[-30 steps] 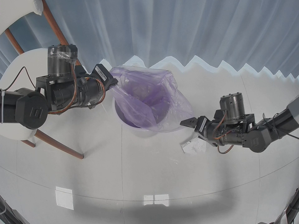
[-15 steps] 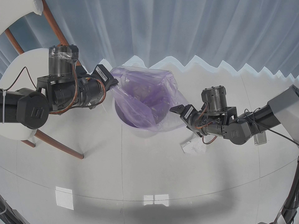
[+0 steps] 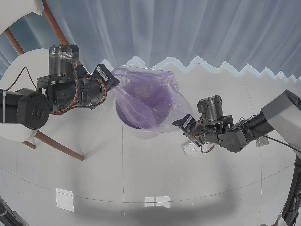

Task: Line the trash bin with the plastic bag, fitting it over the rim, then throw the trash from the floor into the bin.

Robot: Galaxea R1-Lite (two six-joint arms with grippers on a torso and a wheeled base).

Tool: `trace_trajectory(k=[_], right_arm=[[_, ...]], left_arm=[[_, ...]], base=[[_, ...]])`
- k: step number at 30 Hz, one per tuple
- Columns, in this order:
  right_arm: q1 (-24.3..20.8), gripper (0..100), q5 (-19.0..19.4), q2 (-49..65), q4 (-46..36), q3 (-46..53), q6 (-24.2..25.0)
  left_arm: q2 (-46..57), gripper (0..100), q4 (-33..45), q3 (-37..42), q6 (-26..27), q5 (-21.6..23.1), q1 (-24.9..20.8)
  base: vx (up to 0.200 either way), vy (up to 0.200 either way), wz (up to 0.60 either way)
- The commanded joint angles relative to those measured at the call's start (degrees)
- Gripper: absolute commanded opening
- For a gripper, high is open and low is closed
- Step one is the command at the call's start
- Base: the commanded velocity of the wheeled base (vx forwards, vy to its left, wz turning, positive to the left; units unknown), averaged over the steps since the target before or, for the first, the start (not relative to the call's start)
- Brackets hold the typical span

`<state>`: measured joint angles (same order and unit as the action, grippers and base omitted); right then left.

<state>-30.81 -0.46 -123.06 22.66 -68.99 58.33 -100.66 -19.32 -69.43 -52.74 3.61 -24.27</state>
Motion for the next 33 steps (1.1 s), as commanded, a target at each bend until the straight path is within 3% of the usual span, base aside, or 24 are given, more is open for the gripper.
trace_trajectory(k=[1, 8, 13, 25, 33], right_arm=[[0.6, 0, -0.1, -2.2, 0.1, -1.6, 3.1], [2.6, 0, -0.2, 0.3, -0.3, -6.9, 3.0], [5.4, 0, -0.2, 2.2, 0.0, -13.0, -0.7], [4.9, 0, 0.2, 1.0, 0.1, -25.3, -4.7], [4.0, 0, 0.1, -0.2, 0.1, -24.7, -6.0]], left_arm=[[-0.1, 0, 0.0, 0.0, 0.0, 0.0, 0.1], [0.0, 0, -0.1, -0.1, 0.1, 0.0, 1.1], [0.3, 0, 0.0, 1.3, -0.3, -0.2, 1.4], [-2.1, 0, -0.5, 4.3, -0.4, -4.8, 3.9], [-8.9, 0, -10.6, 8.7, 0.2, -6.1, 4.7]], base=[[0.000, 0.000, 0.00], [0.000, 0.000, 0.00], [0.000, 0.000, 0.00], [0.000, 0.000, 0.00], [0.000, 0.000, 0.00]])
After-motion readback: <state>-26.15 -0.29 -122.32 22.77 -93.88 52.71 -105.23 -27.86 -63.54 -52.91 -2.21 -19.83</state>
